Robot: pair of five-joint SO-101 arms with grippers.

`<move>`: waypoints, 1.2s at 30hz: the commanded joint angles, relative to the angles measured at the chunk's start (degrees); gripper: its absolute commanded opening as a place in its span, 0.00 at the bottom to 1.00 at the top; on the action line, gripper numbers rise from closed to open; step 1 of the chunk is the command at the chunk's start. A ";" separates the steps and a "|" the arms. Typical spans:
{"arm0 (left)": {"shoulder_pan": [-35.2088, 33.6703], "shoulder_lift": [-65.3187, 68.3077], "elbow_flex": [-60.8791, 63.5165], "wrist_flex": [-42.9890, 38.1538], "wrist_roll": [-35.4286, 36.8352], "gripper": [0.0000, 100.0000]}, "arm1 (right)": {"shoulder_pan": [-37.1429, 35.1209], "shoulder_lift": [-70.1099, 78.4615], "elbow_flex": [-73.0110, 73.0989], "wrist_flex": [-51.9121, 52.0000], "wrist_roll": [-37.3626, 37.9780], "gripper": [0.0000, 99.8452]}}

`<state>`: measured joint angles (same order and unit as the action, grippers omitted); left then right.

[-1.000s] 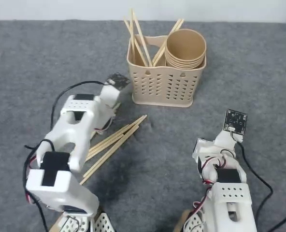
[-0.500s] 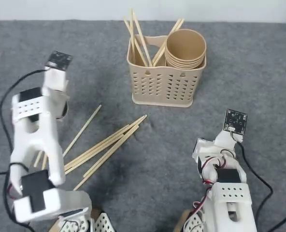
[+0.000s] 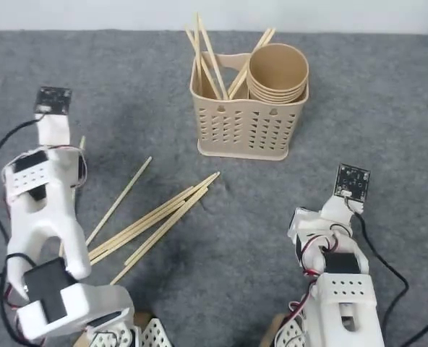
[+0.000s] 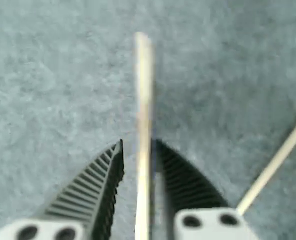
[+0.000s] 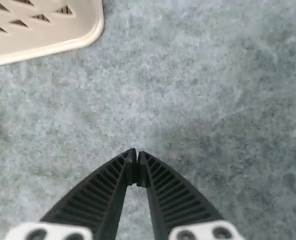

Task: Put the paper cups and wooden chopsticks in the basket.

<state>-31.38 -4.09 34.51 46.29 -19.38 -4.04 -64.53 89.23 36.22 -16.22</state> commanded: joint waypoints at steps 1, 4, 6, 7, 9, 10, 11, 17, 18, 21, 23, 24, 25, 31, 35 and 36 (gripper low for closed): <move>-1.67 -3.34 -0.22 -2.02 1.05 0.19 | 0.31 -1.19 -0.44 -0.92 1.14 0.01; -3.34 -3.52 -0.40 -5.98 1.05 0.17 | 0.31 -1.10 -0.44 -0.92 1.14 0.01; -4.31 -3.69 -0.40 -8.26 1.05 0.15 | 0.31 -1.10 -0.44 -0.92 1.14 0.01; -4.57 -3.69 -0.40 -9.14 1.05 0.15 | 0.31 -1.10 -0.44 -0.92 1.14 0.01; -4.66 -3.34 -0.40 -11.25 1.14 0.15 | 0.31 -1.10 -0.44 -0.92 1.14 0.01; -4.48 -3.25 -0.40 -12.66 1.14 0.15 | 0.31 -1.10 -0.44 -0.92 1.14 0.01; -4.31 -3.08 -0.40 -13.98 1.14 0.15 | 0.31 -1.10 -0.44 -0.92 1.14 0.01; -0.88 5.36 -7.16 -10.90 3.60 0.15 | 0.31 -1.01 -0.44 -0.92 1.05 0.01; -0.70 7.56 -9.98 -8.97 4.31 0.15 | 0.31 -1.01 -0.44 -0.92 1.05 0.01; -0.35 14.15 -19.03 -2.90 6.33 0.15 | 0.31 -1.01 -0.44 -0.92 1.05 0.01; 0.53 18.90 -24.57 0.26 6.68 0.15 | 0.31 -1.01 -0.44 -0.92 1.05 0.01; 0.70 21.36 -27.30 1.49 6.68 0.15 | 0.31 -1.01 -0.44 -0.92 1.05 0.01; 0.79 23.82 -29.85 2.46 6.68 0.15 | 0.31 -1.01 -0.44 -0.92 1.05 0.01; 0.79 38.15 -43.38 11.43 6.33 0.15 | 0.31 -1.01 -0.44 -0.92 1.05 0.01; 1.41 45.36 -51.47 17.85 6.24 0.15 | 0.31 -1.10 -0.44 -0.92 1.05 0.01; 1.49 46.77 -53.41 19.43 6.24 0.13 | 0.31 -1.10 -0.44 -0.92 1.05 0.01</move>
<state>-30.86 39.87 -13.05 61.58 -13.32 -4.04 -64.53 89.23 36.22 -16.22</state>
